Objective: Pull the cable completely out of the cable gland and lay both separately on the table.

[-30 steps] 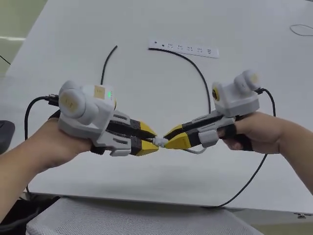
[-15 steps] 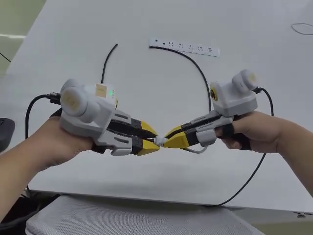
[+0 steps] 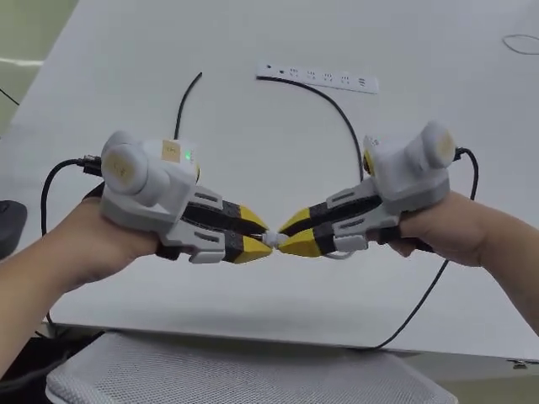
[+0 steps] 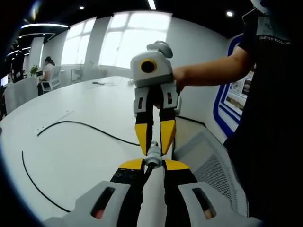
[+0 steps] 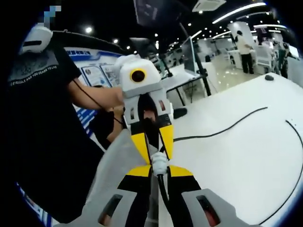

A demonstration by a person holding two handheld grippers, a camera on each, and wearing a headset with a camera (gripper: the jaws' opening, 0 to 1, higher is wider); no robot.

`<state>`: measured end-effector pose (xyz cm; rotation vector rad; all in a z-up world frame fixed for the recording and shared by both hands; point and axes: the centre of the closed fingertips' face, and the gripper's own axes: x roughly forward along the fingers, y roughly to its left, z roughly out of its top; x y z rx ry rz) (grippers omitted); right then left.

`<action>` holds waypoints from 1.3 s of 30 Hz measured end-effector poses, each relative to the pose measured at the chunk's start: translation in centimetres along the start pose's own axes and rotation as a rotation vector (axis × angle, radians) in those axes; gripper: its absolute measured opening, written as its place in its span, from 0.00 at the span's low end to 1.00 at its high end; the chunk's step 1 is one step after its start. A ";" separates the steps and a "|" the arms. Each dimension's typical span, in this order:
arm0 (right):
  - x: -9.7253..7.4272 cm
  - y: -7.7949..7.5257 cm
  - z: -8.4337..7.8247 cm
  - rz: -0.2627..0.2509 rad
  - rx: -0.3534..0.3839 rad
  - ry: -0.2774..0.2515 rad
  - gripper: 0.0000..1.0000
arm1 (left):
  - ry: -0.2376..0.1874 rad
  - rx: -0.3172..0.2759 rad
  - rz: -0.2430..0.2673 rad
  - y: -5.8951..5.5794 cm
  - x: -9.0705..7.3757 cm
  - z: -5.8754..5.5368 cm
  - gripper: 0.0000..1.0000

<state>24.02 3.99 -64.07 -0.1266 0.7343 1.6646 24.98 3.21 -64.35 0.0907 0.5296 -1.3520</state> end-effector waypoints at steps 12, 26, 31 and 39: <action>0.2 -0.2 -0.5 -0.188 -0.283 0.090 0.07 | 0.001 -0.033 -0.005 -0.1 0.1 -0.3 0.15; 0.1 -0.3 -0.8 -0.331 -0.485 0.169 0.07 | -0.008 -0.055 -0.007 -0.3 0.3 -0.2 0.15; 0.0 -0.5 -0.7 -0.349 -0.493 0.165 0.08 | -0.013 -0.059 -0.007 -0.2 0.3 -0.1 0.15; -0.2 -0.5 -0.3 -0.363 -0.474 0.136 0.08 | -0.025 -0.059 -0.003 -0.1 0.1 0.2 0.15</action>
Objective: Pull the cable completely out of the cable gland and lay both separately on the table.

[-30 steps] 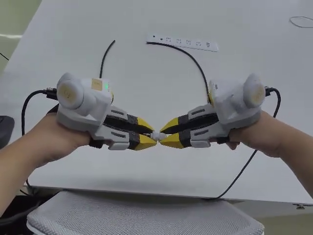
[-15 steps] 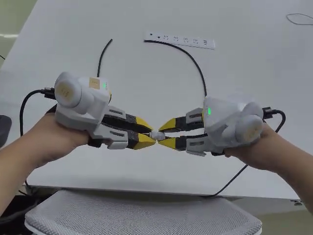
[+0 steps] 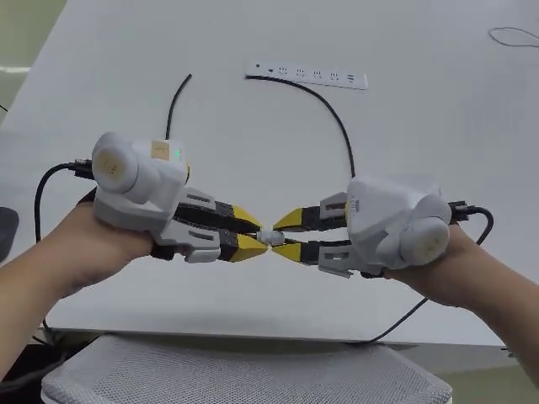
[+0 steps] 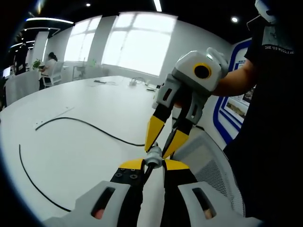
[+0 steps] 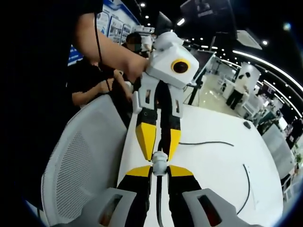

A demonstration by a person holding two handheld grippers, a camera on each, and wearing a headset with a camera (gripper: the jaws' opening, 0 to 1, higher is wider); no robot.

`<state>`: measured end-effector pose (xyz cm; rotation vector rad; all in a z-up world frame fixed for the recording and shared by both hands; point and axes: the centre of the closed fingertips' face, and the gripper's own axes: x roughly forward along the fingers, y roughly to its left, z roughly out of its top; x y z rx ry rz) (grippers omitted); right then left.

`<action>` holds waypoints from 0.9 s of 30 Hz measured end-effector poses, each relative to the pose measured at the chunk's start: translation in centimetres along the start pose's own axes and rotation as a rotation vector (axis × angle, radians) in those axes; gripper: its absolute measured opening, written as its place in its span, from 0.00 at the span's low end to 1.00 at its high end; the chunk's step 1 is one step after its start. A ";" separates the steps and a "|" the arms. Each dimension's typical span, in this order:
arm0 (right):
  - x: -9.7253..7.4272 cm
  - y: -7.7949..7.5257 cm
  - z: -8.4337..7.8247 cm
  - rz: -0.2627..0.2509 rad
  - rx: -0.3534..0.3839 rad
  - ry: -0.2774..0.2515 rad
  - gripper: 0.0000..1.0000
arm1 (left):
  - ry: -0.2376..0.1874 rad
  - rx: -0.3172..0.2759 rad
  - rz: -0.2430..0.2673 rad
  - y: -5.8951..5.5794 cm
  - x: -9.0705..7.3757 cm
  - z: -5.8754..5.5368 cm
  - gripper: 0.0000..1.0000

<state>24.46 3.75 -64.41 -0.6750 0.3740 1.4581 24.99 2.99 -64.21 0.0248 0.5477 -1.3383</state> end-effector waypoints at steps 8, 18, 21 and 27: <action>-0.3 -0.6 0.3 -0.029 0.042 -0.015 0.14 | -0.004 0.009 0.007 0.1 0.1 0.1 0.15; -1.3 -0.8 -1.4 -0.098 0.160 0.041 0.17 | -0.011 0.007 0.017 0.3 0.0 0.1 0.15; -1.5 -1.2 -2.3 -0.147 0.163 0.074 0.15 | -0.016 0.001 0.019 0.3 0.0 0.2 0.15; -1.1 -1.3 -2.3 -0.202 0.171 0.080 0.10 | -0.038 -0.012 0.023 0.5 0.0 0.7 0.15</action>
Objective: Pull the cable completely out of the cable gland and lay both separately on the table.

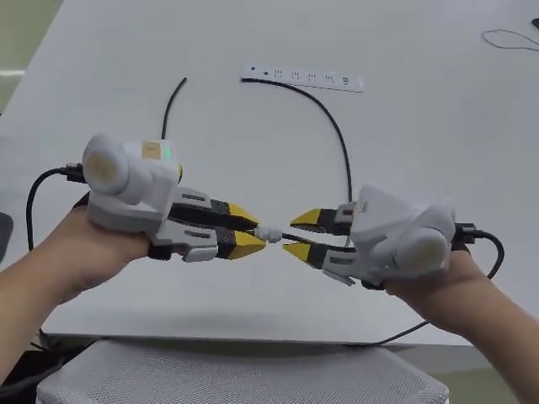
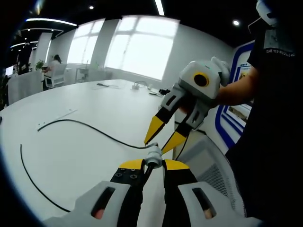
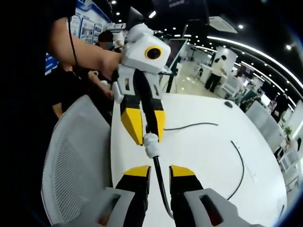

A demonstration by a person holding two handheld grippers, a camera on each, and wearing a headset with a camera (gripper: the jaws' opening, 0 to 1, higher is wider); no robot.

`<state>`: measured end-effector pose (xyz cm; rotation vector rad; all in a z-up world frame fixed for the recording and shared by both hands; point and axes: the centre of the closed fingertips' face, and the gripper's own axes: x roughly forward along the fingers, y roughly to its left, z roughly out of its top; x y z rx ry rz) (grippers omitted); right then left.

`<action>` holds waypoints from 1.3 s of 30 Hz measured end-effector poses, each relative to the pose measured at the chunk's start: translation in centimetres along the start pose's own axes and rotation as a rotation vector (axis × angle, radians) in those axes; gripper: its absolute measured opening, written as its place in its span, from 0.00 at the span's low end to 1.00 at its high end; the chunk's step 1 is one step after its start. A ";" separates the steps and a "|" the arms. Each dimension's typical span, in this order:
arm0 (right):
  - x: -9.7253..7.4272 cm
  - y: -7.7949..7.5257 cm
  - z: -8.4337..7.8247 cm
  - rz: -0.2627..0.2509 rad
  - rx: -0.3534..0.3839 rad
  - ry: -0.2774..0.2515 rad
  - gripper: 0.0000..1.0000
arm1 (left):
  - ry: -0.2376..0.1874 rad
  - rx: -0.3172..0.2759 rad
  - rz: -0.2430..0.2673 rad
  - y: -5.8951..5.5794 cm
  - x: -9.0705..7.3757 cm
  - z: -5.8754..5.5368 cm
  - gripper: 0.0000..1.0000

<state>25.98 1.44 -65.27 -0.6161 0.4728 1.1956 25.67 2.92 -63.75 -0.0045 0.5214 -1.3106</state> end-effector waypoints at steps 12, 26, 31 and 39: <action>0.5 -0.4 0.5 -0.075 -0.011 -0.002 0.02 | -0.011 -0.008 0.008 0.3 -0.1 0.2 0.15; 0.8 -0.9 0.3 -0.089 0.022 0.001 0.00 | -0.017 0.019 0.019 1.0 0.0 0.3 0.15; 0.9 -1.2 -0.2 -0.101 0.057 0.012 0.00 | -0.021 0.014 0.024 1.3 0.0 0.3 0.15; 0.9 -1.6 -1.1 -0.114 0.104 0.023 0.00 | -0.017 0.013 0.024 1.5 0.1 0.3 0.15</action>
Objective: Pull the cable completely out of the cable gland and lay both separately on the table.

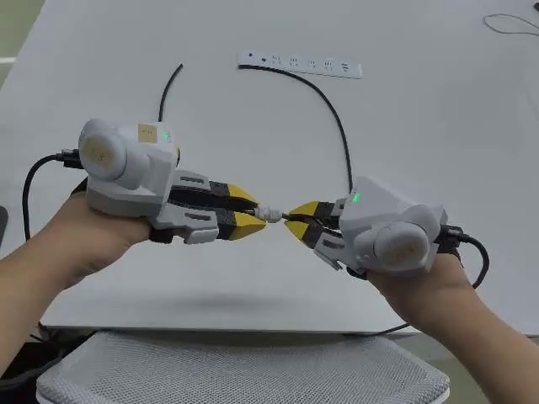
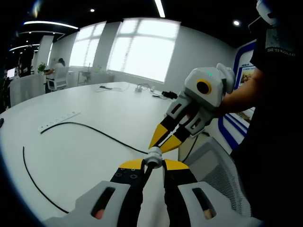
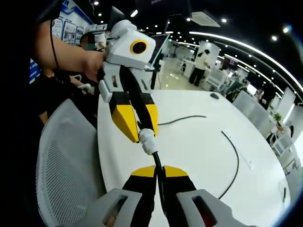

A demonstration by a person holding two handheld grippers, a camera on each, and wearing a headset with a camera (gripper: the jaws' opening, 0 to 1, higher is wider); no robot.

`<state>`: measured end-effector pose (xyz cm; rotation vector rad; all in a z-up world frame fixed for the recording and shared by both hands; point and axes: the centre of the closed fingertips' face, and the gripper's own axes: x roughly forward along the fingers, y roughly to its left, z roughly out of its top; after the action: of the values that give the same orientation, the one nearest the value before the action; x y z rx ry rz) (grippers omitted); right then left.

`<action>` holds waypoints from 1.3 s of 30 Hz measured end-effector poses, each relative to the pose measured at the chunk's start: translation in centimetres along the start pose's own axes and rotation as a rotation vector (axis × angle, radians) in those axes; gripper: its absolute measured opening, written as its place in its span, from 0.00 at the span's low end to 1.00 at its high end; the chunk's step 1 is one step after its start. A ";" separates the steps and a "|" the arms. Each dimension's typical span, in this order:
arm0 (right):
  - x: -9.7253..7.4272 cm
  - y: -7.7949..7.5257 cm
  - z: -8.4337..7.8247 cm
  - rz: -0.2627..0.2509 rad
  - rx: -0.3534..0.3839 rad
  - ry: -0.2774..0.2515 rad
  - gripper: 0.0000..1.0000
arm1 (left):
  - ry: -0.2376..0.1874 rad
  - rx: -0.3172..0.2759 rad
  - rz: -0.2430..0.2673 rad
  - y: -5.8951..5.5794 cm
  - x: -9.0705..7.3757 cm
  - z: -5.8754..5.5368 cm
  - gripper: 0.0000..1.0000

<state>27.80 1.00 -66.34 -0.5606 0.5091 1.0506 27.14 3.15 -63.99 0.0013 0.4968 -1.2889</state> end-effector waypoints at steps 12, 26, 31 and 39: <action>0.1 -1.3 -2.1 -0.048 0.073 0.043 0.00 | -0.010 -0.011 0.004 0.3 -0.2 0.2 0.15; -0.3 -2.1 -3.8 -0.080 0.221 0.051 0.00 | -0.020 -0.012 0.001 -0.1 0.0 0.4 0.15; -0.4 -1.9 -3.9 -0.077 0.216 0.051 0.00 | -0.019 -0.015 -0.003 -0.2 0.0 0.4 0.15; -0.9 -1.5 -3.6 -0.057 0.182 0.031 0.00 | -0.023 -0.016 -0.001 -0.1 -0.2 0.5 0.15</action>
<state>28.32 -2.57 -68.20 -0.4287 0.6056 0.9315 27.15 3.16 -63.45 -0.0268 0.4874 -1.2846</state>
